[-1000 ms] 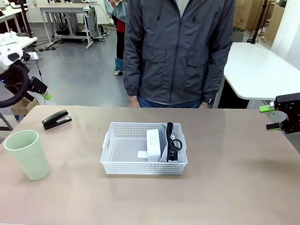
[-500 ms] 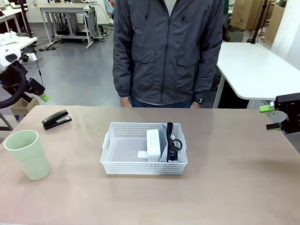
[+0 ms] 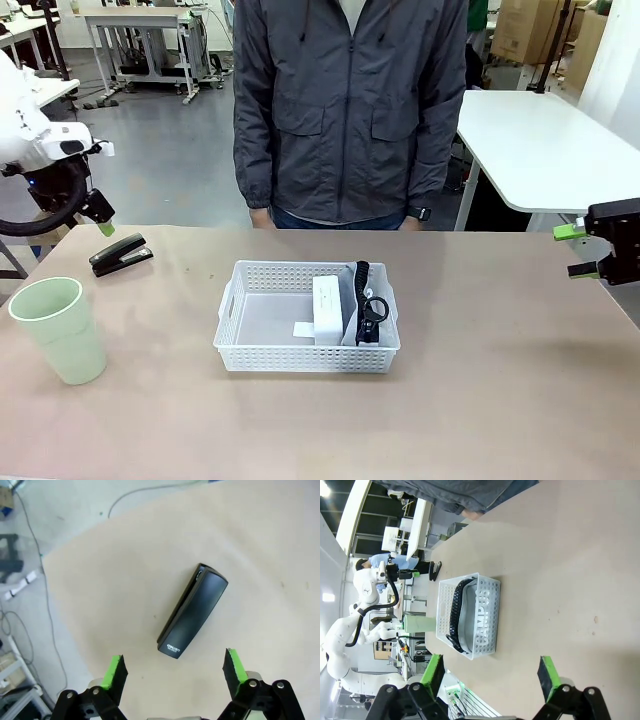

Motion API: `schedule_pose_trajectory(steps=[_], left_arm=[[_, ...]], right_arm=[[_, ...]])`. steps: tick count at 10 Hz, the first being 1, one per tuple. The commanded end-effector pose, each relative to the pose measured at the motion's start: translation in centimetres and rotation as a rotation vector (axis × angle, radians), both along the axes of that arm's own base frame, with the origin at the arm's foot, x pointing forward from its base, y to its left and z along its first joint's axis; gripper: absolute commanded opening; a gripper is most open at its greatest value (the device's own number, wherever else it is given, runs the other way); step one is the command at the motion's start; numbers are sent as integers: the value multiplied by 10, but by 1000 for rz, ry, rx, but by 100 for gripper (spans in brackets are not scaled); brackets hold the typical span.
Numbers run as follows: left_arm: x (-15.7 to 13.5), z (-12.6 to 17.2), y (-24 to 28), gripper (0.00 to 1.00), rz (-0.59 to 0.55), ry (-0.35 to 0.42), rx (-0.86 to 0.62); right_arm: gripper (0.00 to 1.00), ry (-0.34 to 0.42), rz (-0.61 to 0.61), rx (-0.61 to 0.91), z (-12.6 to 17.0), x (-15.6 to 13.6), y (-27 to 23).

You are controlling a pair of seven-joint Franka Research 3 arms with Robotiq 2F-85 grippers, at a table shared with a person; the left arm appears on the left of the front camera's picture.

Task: Efficiently arrange items inside the basket to fit them all.
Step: Pick up the Stapler and place it inside the Organizing basket.

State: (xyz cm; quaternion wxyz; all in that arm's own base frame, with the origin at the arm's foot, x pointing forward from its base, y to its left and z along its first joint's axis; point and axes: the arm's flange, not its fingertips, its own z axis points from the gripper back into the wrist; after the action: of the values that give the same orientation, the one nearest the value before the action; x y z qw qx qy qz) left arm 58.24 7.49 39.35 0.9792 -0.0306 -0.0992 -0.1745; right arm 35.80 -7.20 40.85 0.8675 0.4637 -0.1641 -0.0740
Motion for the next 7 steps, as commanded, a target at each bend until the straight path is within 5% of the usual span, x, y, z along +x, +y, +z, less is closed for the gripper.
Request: schedule_pose_trajectory(steps=[1, 2, 4, 7], left_arm=[[12, 6, 2, 100, 18, 49, 7], [14, 4, 0, 100, -15, 51, 14], [11, -9, -9, 100, -342, -29, 134], [8, -28, -12, 100, -726, -18, 207]], right_arm=[[100, -8, 6, 5, 1, 0, 0], [100, -8, 6, 5, 1, 0, 0], [100, -8, 6, 5, 1, 0, 0], [100, -8, 6, 5, 1, 0, 0]])
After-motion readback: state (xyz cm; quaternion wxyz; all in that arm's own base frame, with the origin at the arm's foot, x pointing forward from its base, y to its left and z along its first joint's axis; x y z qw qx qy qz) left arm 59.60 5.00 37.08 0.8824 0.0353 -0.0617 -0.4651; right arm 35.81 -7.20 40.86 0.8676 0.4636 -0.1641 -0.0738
